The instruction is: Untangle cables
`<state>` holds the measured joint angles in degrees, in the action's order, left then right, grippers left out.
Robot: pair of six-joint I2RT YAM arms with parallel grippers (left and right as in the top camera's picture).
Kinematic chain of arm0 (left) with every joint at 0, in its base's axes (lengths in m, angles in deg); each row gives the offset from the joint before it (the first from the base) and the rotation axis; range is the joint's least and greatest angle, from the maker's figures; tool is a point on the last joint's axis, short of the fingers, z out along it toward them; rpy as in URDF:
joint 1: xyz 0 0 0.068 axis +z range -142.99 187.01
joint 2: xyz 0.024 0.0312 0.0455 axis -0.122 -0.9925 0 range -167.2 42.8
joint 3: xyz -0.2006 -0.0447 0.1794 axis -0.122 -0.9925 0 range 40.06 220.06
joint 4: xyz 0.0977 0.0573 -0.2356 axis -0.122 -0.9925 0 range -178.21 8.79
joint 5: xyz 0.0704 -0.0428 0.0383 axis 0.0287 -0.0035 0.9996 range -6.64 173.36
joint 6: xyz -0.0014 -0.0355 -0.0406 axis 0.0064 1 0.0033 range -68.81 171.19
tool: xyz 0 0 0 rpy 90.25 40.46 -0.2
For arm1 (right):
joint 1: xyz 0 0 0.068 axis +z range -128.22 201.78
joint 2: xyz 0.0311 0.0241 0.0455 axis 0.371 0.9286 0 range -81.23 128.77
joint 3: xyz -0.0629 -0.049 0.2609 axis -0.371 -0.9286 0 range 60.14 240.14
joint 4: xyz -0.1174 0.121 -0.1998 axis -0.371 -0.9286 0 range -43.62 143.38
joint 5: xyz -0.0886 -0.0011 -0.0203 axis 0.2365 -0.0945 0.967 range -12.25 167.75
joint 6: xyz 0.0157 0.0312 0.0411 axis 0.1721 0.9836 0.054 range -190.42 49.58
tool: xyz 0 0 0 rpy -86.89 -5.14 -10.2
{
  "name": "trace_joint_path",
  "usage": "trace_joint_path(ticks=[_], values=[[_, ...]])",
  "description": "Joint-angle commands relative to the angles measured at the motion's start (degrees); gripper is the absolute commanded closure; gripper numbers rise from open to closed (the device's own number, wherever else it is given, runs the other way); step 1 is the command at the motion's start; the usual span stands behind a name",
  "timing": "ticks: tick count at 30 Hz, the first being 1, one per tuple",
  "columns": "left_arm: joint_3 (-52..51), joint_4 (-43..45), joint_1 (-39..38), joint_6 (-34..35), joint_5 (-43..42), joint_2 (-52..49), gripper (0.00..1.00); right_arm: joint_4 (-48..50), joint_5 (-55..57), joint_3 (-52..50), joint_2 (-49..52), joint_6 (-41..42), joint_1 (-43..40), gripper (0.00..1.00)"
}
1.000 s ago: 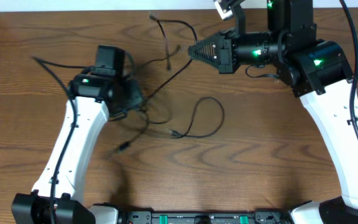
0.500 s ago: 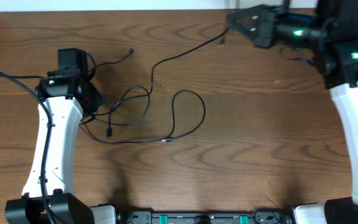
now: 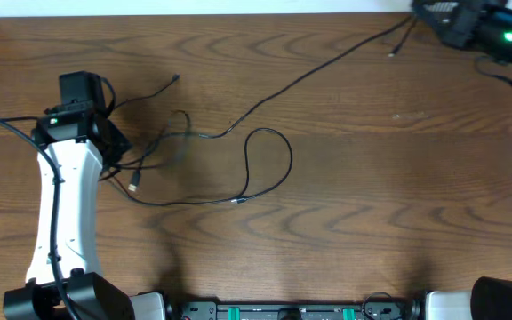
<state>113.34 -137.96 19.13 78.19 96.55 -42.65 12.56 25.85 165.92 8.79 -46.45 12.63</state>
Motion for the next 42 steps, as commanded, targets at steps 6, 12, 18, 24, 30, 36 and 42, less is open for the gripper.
trace_joint_path(ticks=[6,12,18,24,30,36,42], values=[[-0.1,3.5,7.7,0.3,3.5,-0.4,0.92,-4.1,-0.1,0.4,-1.6,-1.6,-10.2,0.99],[-0.1,3.5,10.8,4.8,-1.0,-0.4,0.92,-5.3,-0.1,0.4,-1.6,-2.3,-11.0,0.99],[-0.1,3.5,10.8,4.8,-8.3,-0.4,0.92,-5.4,-0.2,0.4,-1.6,-2.3,-10.1,0.99],[-0.1,3.2,10.8,4.8,-15.0,-0.4,0.92,-5.5,-0.1,0.4,-1.6,-2.4,-7.8,0.99],[-0.1,2.8,10.3,4.8,-17.1,-0.4,0.92,-5.5,-0.1,0.4,-1.6,-2.4,-7.3,0.99],[-0.1,2.0,7.2,2.9,-17.2,-0.4,0.72,-5.5,0.8,0.4,-1.6,-2.4,-7.4,0.99],[-0.1,1.9,0.9,-1.8,-17.3,-0.4,0.7,-8.8,11.4,0.4,-1.6,-4.0,-7.4,0.99]])
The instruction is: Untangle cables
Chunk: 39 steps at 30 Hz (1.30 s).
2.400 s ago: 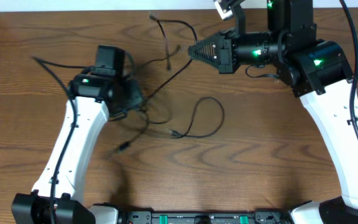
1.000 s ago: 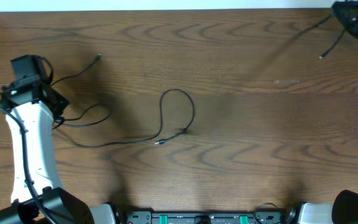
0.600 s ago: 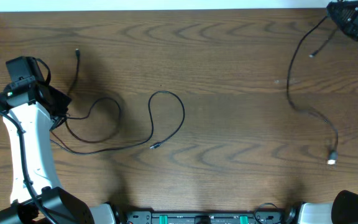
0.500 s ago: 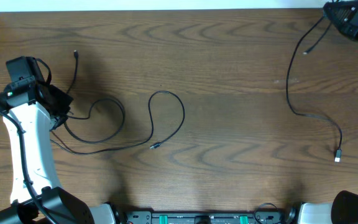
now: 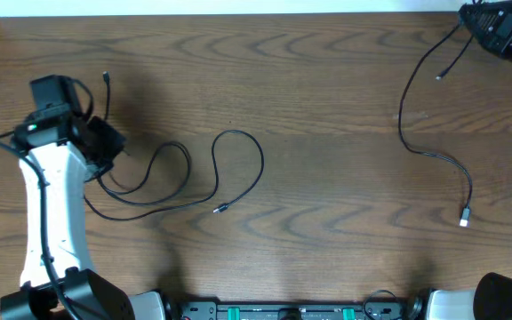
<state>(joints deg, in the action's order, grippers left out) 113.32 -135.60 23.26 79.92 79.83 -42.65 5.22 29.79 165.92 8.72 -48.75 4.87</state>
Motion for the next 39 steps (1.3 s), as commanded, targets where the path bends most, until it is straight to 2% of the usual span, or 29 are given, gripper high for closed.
trace_joint_path(ticks=[1,5,7,9,11,12,14,27,30,36,39], values=[[-0.1,-0.4,-4.4,-3.6,-0.6,-0.4,0.7,-2.4,9.5,0.4,-1.5,-2.1,0.3,0.99],[-0.1,-0.4,-9.6,-3.6,-0.6,-0.4,0.7,-6.4,18.8,0.4,-1.5,-3.4,0.3,0.99],[-0.1,-0.4,-12.6,-3.6,-0.6,-0.4,0.6,-7.9,23.6,0.4,-1.5,-3.8,0.3,0.99],[-0.1,-0.4,-15.1,-3.6,-0.5,-0.4,0.48,-9.6,29.5,0.4,-1.5,-3.8,0.2,0.99],[-0.1,-0.4,-17.0,-3.6,-0.5,-0.4,0.25,-10.8,35.1,0.4,-1.5,-3.8,-0.2,0.99],[-0.1,-0.4,-17.6,-3.6,-0.5,-0.4,0.2,-11.3,37.9,0.4,-1.5,-3.7,-0.4,0.99],[-0.1,-0.4,-18.6,-3.6,-0.5,-0.4,0.02,-12.0,44.2,0.4,-1.5,-3.7,-1.1,0.99],[-0.1,-0.4,-19.1,-3.6,-0.5,-0.4,0.02,-12.6,99.1,0.4,-1.5,-5.1,-2.7,0.99],[-0.1,-0.4,-19.1,-3.6,-0.5,-0.4,0.02,-12.5,108.0,0.4,-1.5,-5.0,-3.1,0.99],[-0.1,-0.4,-19.1,-3.6,-0.5,-0.4,0.02,-9.6,118.2,0.4,-1.5,-5.0,-5.0,0.99],[-0.1,-0.4,-19.1,-3.6,-0.5,-0.4,0.02,-6.7,118.8,0.4,-1.5,-5.1,-6.1,0.99]])
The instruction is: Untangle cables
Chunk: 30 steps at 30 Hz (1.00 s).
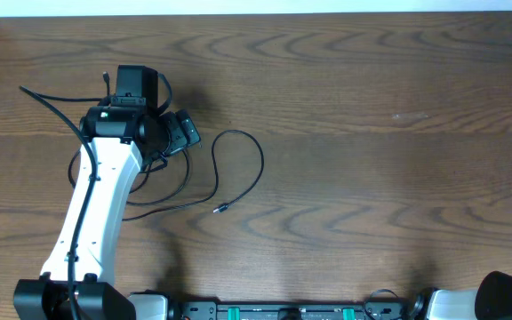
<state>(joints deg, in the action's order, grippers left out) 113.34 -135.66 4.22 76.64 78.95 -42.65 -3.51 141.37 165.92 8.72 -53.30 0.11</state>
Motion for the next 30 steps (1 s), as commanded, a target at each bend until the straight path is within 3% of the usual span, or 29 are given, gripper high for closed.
trace_joint_path(ticks=[1,7,15,20,30], values=[[-0.1,-0.3,-0.1,-0.3,0.3,-0.4,0.02,3.3,7.1,0.4,-1.5,-0.5,-1.9,0.99],[-0.1,-0.3,-0.1,-0.3,0.3,-0.4,0.02,12.7,1.4,0.4,-1.4,-2.3,-5.2,0.99],[-0.1,-0.3,-0.1,-0.3,0.3,-0.4,0.02,28.2,-17.3,0.4,1.1,-17.4,-6.5,0.99],[-0.1,-0.3,-0.1,-0.3,0.3,-0.4,0.02,35.9,-21.1,0.4,6.0,-25.0,-6.4,0.99],[-0.1,-0.3,-0.1,-0.3,0.3,-0.4,0.02,35.0,-23.1,0.4,17.3,-28.3,-5.7,0.99]])
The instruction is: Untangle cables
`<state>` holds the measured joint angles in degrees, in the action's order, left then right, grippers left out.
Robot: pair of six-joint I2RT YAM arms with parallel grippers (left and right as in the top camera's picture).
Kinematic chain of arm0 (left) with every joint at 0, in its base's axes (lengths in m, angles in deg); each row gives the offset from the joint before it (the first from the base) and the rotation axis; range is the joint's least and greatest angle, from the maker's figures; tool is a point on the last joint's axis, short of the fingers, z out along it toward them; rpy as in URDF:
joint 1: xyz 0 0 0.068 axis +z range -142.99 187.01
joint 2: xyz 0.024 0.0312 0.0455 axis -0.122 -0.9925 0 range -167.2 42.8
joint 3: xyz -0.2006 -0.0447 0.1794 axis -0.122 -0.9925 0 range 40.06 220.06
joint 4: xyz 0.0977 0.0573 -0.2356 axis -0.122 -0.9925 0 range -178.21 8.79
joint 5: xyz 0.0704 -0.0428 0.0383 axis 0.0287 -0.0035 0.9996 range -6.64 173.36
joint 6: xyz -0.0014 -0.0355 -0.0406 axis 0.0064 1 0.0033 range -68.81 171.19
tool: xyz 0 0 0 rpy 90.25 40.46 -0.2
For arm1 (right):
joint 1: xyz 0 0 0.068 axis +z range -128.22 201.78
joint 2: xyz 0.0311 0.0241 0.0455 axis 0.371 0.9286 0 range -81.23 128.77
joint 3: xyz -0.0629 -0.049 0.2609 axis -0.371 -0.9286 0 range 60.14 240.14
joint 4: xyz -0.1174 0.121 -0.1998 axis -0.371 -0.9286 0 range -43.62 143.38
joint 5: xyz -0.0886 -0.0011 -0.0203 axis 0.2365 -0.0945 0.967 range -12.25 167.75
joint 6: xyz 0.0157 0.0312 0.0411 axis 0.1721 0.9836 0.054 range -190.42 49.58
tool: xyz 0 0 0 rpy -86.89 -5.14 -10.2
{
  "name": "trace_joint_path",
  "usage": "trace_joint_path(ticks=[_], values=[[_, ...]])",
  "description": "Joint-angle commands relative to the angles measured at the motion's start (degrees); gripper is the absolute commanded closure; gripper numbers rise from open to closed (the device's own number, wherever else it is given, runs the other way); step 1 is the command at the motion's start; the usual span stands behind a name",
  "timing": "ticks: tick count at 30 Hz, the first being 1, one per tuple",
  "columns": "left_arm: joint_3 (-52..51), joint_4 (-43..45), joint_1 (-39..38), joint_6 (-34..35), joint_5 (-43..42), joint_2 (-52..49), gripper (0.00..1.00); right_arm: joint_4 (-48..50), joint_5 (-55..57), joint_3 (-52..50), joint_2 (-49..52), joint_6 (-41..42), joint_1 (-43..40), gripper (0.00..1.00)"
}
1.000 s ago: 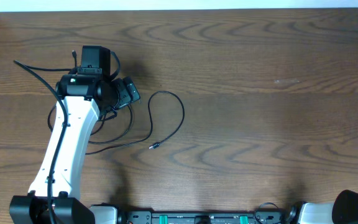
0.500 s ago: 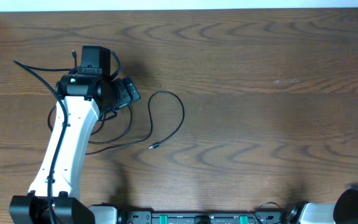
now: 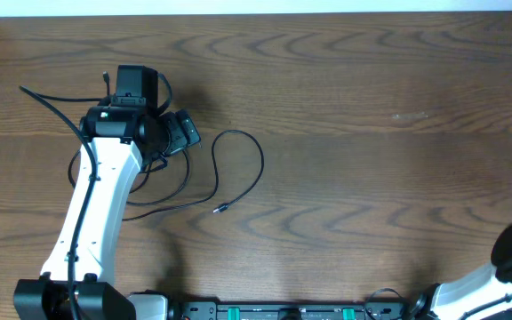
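Note:
One black cable (image 3: 261, 165) lies on the wooden table left of centre. It curls in a loop, and its plug end (image 3: 220, 210) rests toward the front. My left gripper (image 3: 188, 133) sits at the loop's left side, where the cable runs in under it. Whether its fingers grip the cable cannot be made out from above. A second cable is not in view. Of my right arm only a dark part shows at the bottom right corner, and its gripper is out of frame.
The left arm's white link (image 3: 92, 213) slants across the table's left side, over part of the cable. Its own black lead (image 3: 50, 102) arcs out to the left. A small pale loop pokes in at the right edge. The table's far edge (image 3: 256, 14) runs along the top.
The left arm and the black cable lie as before. A dark part of the right arm now rises higher in the bottom right corner.
First, two cables lay crossed left of centre, my left gripper on the tangle and my right gripper at the far right corner with one cable stretched to it. Then the cables lay apart. Later the right gripper and its cable were out of view, and the left gripper stood further right.

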<state>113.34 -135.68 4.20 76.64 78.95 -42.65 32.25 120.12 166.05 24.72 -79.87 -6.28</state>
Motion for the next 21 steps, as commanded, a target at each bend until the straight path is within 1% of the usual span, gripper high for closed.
trace_joint_path(ticks=[1,8,9,11,14,16,17,21], values=[[-0.1,-0.3,-0.1,-0.3,0.3,-0.4,0.02,-1.6,-3.0,0.2,2.4,-1.7,0.9,0.99],[-0.1,-0.3,-0.1,-0.3,0.3,-0.4,0.02,-4.8,-3.8,0.2,6.0,2.4,2.5,0.99],[-0.1,-0.3,-0.1,-0.3,0.3,-0.4,0.02,-4.9,-3.8,0.2,6.1,2.8,2.6,0.96],[-0.1,-0.3,-0.1,-0.3,0.3,-0.4,0.02,-5.4,-3.8,0.2,6.1,3.3,2.8,0.82],[-0.1,-0.3,-0.1,-0.3,0.3,-0.4,0.02,-5.7,-3.8,0.2,6.2,3.4,2.8,0.55],[-0.1,-0.3,-0.1,-0.3,0.3,-0.4,0.02,-6.1,-3.8,0.2,6.1,3.4,2.9,0.21],[-0.1,-0.3,-0.1,-0.3,0.3,-0.4,0.02,-6.4,-3.8,0.2,6.1,3.4,3.0,0.12],[-0.1,-0.3,-0.1,-0.3,0.3,-0.4,0.02,-8.1,-4.3,0.2,6.1,4.8,3.0,0.05]])
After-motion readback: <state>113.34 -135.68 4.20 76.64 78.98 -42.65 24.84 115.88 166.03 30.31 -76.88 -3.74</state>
